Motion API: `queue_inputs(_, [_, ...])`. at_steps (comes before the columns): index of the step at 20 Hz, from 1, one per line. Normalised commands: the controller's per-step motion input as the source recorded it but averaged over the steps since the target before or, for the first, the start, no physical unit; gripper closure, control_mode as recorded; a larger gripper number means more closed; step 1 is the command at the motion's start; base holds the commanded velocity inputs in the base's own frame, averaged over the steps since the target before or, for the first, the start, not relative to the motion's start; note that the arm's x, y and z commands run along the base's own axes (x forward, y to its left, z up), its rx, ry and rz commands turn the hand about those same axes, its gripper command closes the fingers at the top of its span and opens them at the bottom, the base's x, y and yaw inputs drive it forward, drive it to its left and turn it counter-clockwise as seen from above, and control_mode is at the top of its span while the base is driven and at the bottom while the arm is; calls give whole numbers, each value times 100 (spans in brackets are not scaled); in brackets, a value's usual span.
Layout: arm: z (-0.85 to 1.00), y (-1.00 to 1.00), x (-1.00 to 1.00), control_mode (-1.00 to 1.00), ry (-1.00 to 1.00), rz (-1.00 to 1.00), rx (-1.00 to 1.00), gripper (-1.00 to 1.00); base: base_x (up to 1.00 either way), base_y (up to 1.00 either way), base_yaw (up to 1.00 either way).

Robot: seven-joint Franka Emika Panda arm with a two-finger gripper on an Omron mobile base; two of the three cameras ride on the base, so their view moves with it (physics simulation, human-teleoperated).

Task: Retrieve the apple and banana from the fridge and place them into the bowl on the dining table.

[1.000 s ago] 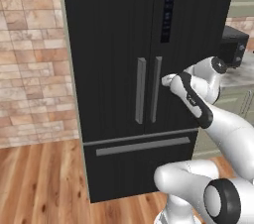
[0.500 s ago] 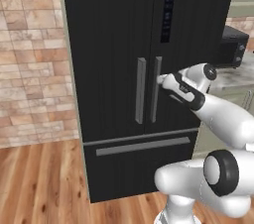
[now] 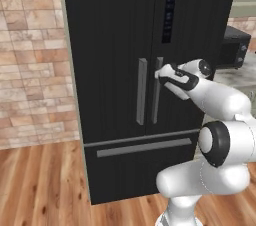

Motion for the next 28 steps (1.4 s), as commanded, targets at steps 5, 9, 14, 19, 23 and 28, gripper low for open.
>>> queue_inputs(5, [-11,0,51,-100,0,0,0,-100,0,0,0])
queue_inputs(9, [-20,0,52,-100,0,0,0,-100,0,0,0])
queue_inputs(14, [-23,-2,55,-100,0,0,0,-100,0,0,0])
queue_inputs(19, [-25,-8,59,-100,0,0,1,-100,0,0,0])
queue_inputs(23, [-21,-9,67,-100,2,0,2,-100,0,0,0])
queue_inputs(28, [-7,-1,71,-100,11,0,1,100,0,0,0])
